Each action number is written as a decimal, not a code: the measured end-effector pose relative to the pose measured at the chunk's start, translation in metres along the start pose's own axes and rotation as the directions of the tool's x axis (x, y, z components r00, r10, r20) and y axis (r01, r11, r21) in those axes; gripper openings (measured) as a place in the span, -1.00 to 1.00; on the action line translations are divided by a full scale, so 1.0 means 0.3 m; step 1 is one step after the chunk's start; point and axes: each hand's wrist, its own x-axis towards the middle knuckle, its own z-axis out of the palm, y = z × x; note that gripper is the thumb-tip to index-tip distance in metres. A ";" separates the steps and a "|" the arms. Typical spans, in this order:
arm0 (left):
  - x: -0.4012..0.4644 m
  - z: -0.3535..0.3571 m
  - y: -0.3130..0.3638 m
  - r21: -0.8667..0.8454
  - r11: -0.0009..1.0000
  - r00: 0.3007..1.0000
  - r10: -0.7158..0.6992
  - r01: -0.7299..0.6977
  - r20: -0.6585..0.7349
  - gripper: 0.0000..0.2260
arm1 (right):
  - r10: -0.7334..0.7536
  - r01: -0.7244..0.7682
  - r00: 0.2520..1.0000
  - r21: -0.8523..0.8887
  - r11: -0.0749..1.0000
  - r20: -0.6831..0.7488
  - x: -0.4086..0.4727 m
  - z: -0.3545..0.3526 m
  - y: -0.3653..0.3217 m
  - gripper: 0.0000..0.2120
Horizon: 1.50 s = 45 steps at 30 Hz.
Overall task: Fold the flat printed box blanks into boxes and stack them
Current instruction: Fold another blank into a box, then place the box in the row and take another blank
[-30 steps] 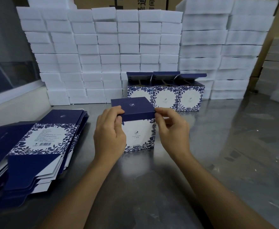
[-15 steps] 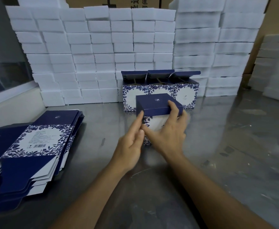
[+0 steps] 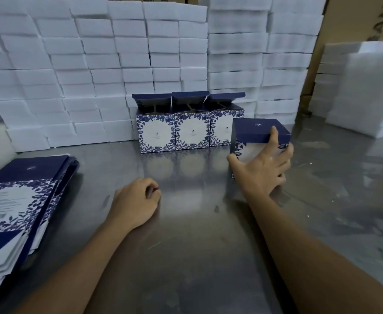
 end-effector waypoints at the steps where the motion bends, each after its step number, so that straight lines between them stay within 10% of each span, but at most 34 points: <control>1: 0.011 0.004 -0.003 0.015 1.000 1.000 0.004 -0.004 -0.006 -0.90 | 0.002 -0.002 1.000 -0.009 1.000 -0.006 0.027 0.001 0.019 0.03; 29: 0.262 0.088 -0.049 0.202 0.975 0.995 -0.083 0.092 -0.053 -0.84 | -0.045 0.028 0.983 0.097 0.995 0.179 0.477 0.285 0.161 0.05; 45: 0.261 0.089 -0.050 0.200 0.978 0.996 -0.054 0.066 -0.065 -0.88 | -0.039 0.178 0.849 -0.217 0.960 0.527 0.448 0.279 0.156 -0.61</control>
